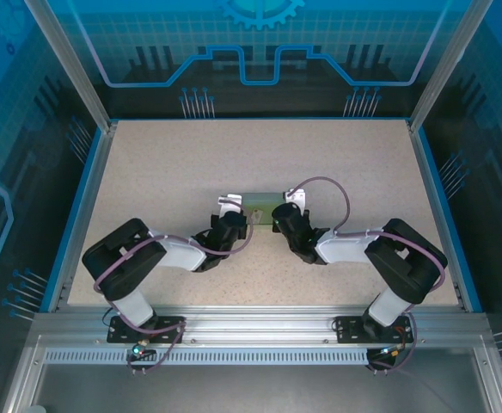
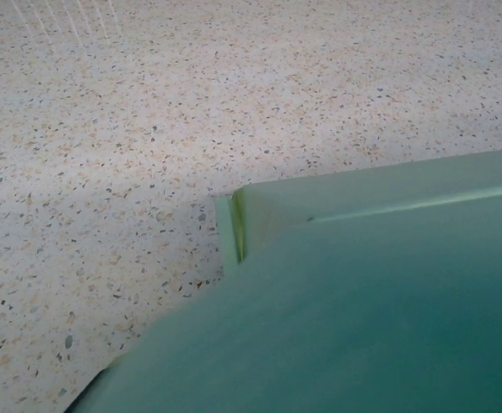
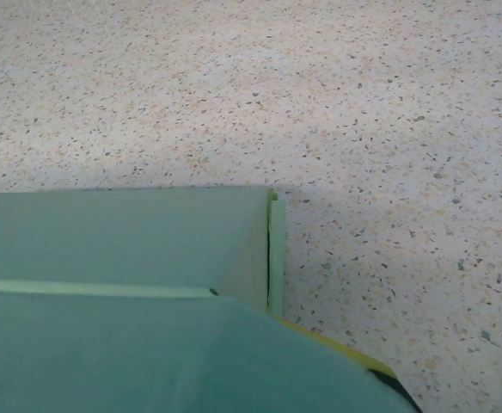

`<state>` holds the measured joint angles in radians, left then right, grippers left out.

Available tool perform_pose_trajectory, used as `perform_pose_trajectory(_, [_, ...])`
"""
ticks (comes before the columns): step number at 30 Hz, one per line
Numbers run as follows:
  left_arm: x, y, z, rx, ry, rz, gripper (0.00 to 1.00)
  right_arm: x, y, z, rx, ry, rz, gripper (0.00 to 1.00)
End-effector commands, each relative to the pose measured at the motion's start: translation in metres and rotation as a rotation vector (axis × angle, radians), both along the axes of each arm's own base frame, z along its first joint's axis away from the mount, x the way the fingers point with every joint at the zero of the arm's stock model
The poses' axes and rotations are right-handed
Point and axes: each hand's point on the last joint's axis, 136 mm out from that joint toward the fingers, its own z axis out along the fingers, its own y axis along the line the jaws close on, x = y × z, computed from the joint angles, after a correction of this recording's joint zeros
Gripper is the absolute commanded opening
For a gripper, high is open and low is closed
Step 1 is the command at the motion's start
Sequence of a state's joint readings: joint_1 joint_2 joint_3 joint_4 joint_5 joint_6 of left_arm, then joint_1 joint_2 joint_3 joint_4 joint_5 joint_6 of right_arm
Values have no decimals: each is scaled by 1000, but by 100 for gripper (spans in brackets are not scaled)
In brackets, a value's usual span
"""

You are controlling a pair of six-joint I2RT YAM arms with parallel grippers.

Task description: Fold the paper box

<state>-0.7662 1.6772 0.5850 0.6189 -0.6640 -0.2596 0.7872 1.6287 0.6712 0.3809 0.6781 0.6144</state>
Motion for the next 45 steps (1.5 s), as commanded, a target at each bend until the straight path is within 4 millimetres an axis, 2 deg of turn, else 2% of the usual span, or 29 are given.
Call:
perform_pose_trajectory(1, [-7, 2, 2, -9, 19, -7, 16, -7, -9, -3, -28, 11, -38, 4])
perform_pose_trajectory(9, [-17, 1, 3, -41, 49, -37, 36, -5, -10, -1, -47, 9, -44, 4])
perform_pose_trajectory(14, [-30, -9, 2, -59, 118, -123, 50, -4, -10, 2, -52, 5, -42, 4])
perform_pose_trajectory(22, [-59, -20, 6, -109, 238, -251, 54, 0, -9, 6, -69, -3, -37, 4])
perform_pose_trajectory(25, [-68, -19, 25, -120, 246, -284, 54, 2, -7, 8, -73, -5, -31, 4])
perform_pose_trajectory(32, [-74, -11, 88, -127, 218, -326, 54, 6, -3, 8, -72, -8, -19, 4])
perform_pose_trajectory(35, [-69, -6, 115, -175, 193, -328, 55, 7, -3, 6, -67, -3, -15, 4])
perform_pose_trajectory(38, [-55, 0, 137, -225, 172, -304, 56, 8, -2, 5, -64, -2, -13, 4])
perform_pose_trajectory(41, [-32, 4, 143, -253, 204, -280, 56, 9, -2, 6, -63, -5, -8, 4])
perform_pose_trajectory(45, [-1, 0, 135, -256, 261, -262, 57, 9, -2, 7, -67, -7, -3, 4])
